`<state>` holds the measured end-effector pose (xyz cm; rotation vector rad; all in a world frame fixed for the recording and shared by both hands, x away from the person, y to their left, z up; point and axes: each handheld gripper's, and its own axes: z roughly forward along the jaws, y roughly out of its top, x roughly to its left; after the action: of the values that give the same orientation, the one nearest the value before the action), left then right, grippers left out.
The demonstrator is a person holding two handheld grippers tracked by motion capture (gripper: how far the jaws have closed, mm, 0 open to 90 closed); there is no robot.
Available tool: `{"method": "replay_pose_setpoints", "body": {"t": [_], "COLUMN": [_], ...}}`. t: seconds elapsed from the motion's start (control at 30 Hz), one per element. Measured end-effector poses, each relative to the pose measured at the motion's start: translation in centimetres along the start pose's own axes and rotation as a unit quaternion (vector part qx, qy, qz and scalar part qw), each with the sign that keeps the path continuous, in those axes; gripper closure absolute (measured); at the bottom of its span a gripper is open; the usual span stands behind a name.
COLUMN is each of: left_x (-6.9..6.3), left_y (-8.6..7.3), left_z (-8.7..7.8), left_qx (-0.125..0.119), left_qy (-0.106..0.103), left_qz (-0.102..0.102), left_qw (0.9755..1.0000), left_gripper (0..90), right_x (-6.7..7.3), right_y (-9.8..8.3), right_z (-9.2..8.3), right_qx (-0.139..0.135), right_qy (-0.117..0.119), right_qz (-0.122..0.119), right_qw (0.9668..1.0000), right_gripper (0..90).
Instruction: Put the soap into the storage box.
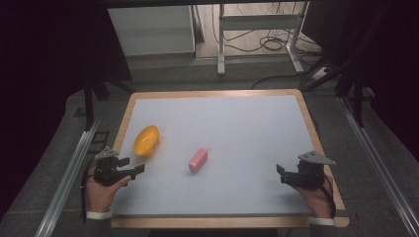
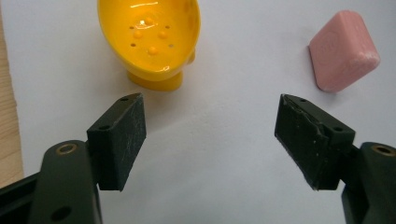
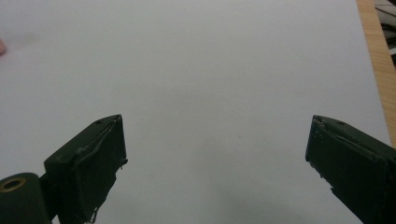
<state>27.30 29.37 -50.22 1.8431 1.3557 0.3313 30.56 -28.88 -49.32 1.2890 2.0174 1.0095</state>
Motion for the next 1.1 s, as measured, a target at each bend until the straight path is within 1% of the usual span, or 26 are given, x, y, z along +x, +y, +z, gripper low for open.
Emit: {"method": "replay_pose_setpoints", "body": {"t": [0.03,0.1,0.17,0.23,0.33,0.43,0.47,0.53,0.6,0.7,0.73,0.77,0.87,0.93,1.0,1.1], "left_x": [0.0,0.0,0.0,0.0,0.0,-0.1,-0.1,-0.1,-0.3,-0.6,-0.7,-0.9,-1.3,-1.7,-1.8,-2.0], "left_y": [-0.1,-0.1,-0.1,-0.1,-0.1,-0.1,-0.1,-0.2,-0.2,-0.2,-0.2,-0.2,0.0,0.1,0.2,0.3], "left_z": [0.1,0.0,-0.2,-0.5,-0.6,-0.6,-0.6,-0.6,-0.6,-0.6,-0.6,-0.6,-0.9,-1.1,-1.1,-1.3], "left_qx": [0.0,-0.001,-0.009,-0.016,-0.016,-0.014,-0.013,-0.011,-0.012,-0.011,-0.01,-0.01,-0.009,-0.006,-0.004,-0.004], "left_qy": [0.001,0.003,0.008,0.008,0.007,0.007,0.007,0.01,0.012,0.013,0.017,0.02,0.024,0.025,0.025,0.023], "left_qz": [0.0,0.0,-0.003,-0.004,-0.003,-0.001,-0.001,0.002,0.002,0.005,0.007,0.008,0.012,0.011,0.009,0.005], "left_qw": [1.0,1.0,0.9999,0.9998,0.9998,0.9999,0.9999,0.9999,0.9999,0.9998,0.9998,0.9997,0.9996,0.9996,0.9996,0.9997], "left_gripper": [25.3,25.3,25.4,26.6,26.7,26.8,26.8,26.8,26.8,26.8,26.8,26.8,26.8,26.7,25.6,25.0], "right_x": [-0.1,-0.2,-0.2,-0.3,-0.5,-0.7,-0.7,-0.7,-0.8,-1.0,-1.0,-1.0,-1.0,-1.1,-1.2,-1.2], "right_y": [0.0,0.0,0.0,0.0,-0.2,-0.3,-0.3,-0.5,-0.5,-0.6,-0.6,-0.6,-0.7,-0.7,-0.7,-0.7], "right_z": [0.0,0.0,-0.1,-0.1,-0.6,-0.9,-0.9,-0.9,-0.9,-0.6,-0.6,-0.5,-0.3,-0.2,-0.2,-0.2], "right_qx": [-0.001,-0.005,-0.009,-0.013,-0.025,-0.029,-0.029,-0.03,-0.028,-0.023,-0.023,-0.021,-0.019,-0.02,-0.021,-0.017], "right_qy": [0.003,-0.002,-0.001,-0.002,-0.005,-0.007,-0.007,-0.01,-0.008,-0.001,-0.001,0.006,0.008,0.008,0.006,0.004], "right_qz": [0.004,0.006,0.007,0.004,0.005,0.005,0.005,-0.004,-0.003,-0.001,-0.001,0.001,-0.003,-0.001,0.003,-0.002], "right_qw": [1.0,1.0,0.9999,0.9999,0.9997,0.9995,0.9995,0.9995,0.9996,0.9997,0.9997,0.9998,0.9998,0.9998,0.9998,0.9999], "right_gripper": [4.8,5.8,6.5,6.8,7.2,7.9,7.9,8.6,8.6,8.6,8.6,8.6,8.6,8.6,8.6,8.6]}}
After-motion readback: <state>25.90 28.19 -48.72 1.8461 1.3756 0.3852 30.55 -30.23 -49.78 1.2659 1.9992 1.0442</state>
